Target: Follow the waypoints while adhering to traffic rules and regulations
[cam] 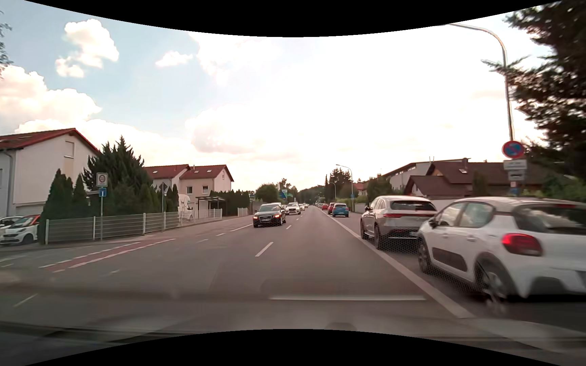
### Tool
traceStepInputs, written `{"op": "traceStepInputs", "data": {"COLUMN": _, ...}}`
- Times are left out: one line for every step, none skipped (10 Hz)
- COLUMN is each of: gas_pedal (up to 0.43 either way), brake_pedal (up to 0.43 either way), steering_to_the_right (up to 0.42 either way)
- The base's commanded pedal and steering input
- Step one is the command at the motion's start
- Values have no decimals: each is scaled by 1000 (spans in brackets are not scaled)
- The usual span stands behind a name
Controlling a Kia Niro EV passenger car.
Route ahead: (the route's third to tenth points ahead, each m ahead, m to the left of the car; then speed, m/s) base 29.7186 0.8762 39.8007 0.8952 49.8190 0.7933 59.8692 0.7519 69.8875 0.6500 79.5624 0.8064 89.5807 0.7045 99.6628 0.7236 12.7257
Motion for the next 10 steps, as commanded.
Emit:
{"op": "traceStepInputs", "data": {"gas_pedal": 47, "brake_pedal": 0, "steering_to_the_right": -4}}
{"op": "traceStepInputs", "data": {"gas_pedal": 47, "brake_pedal": 0, "steering_to_the_right": -3}}
{"op": "traceStepInputs", "data": {"gas_pedal": 47, "brake_pedal": 0, "steering_to_the_right": -3}}
{"op": "traceStepInputs", "data": {"gas_pedal": 47, "brake_pedal": 0, "steering_to_the_right": -3}}
{"op": "traceStepInputs", "data": {"gas_pedal": 47, "brake_pedal": 0, "steering_to_the_right": -4}}
{"op": "traceStepInputs", "data": {"gas_pedal": 47, "brake_pedal": 0, "steering_to_the_right": -4}}
{"op": "traceStepInputs", "data": {"gas_pedal": 47, "brake_pedal": 0, "steering_to_the_right": -4}}
{"op": "traceStepInputs", "data": {"gas_pedal": 47, "brake_pedal": 0, "steering_to_the_right": -4}}
{"op": "traceStepInputs", "data": {"gas_pedal": 47, "brake_pedal": 0, "steering_to_the_right": -4}}
{"op": "traceStepInputs", "data": {"gas_pedal": 47, "brake_pedal": 0, "steering_to_the_right": -4}}
